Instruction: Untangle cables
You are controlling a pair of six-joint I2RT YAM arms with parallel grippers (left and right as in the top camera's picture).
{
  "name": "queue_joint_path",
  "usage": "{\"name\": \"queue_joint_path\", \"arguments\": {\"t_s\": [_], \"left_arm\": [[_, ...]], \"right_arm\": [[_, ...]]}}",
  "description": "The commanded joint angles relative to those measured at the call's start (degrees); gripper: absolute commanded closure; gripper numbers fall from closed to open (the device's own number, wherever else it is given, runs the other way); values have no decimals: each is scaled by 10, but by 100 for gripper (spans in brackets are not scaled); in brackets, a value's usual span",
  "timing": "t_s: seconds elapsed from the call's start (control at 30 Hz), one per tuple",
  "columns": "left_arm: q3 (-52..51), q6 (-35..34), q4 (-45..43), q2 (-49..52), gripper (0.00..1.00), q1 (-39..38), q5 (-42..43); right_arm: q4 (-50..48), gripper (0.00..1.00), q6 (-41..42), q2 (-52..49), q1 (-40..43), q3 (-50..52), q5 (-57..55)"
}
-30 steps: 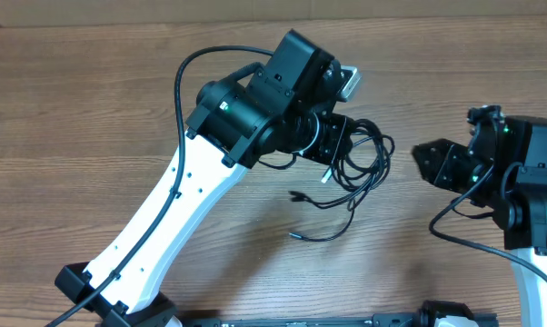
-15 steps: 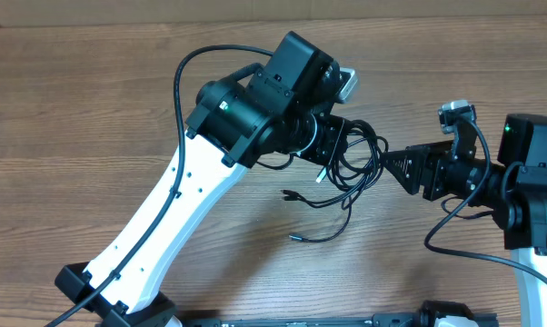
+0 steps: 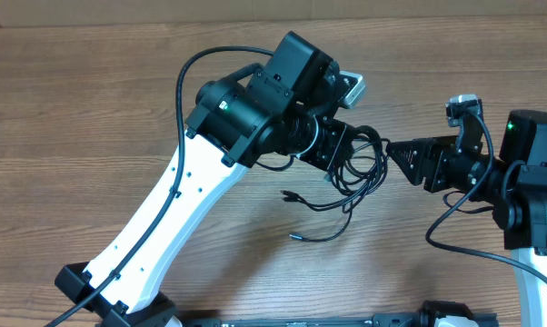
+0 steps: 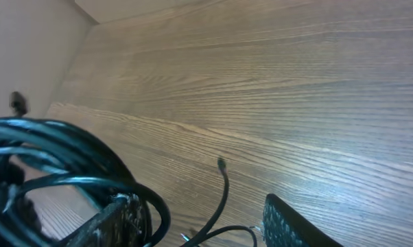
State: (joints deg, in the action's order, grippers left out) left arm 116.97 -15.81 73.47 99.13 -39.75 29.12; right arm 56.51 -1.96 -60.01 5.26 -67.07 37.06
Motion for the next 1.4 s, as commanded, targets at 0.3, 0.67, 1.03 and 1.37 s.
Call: {"name": "queue_joint_path", "arguments": {"t_s": [0.3,0.67,1.03,1.37], "left_arm": [[5,30,-22,-10,96,-8,97],[5,39,-28,-10,96,-31,97],[5,42,-26,-10,96,-29,81],[5,42,-19,-10,96,-29,71]], "right_arm": [[-13,40,19,1,3,-5,-10],[-47,39,108,0,3,-5,-82],[54,39,183,-20,3,-5,-212],[126,29,183,-40,3,-5,-209]]}}
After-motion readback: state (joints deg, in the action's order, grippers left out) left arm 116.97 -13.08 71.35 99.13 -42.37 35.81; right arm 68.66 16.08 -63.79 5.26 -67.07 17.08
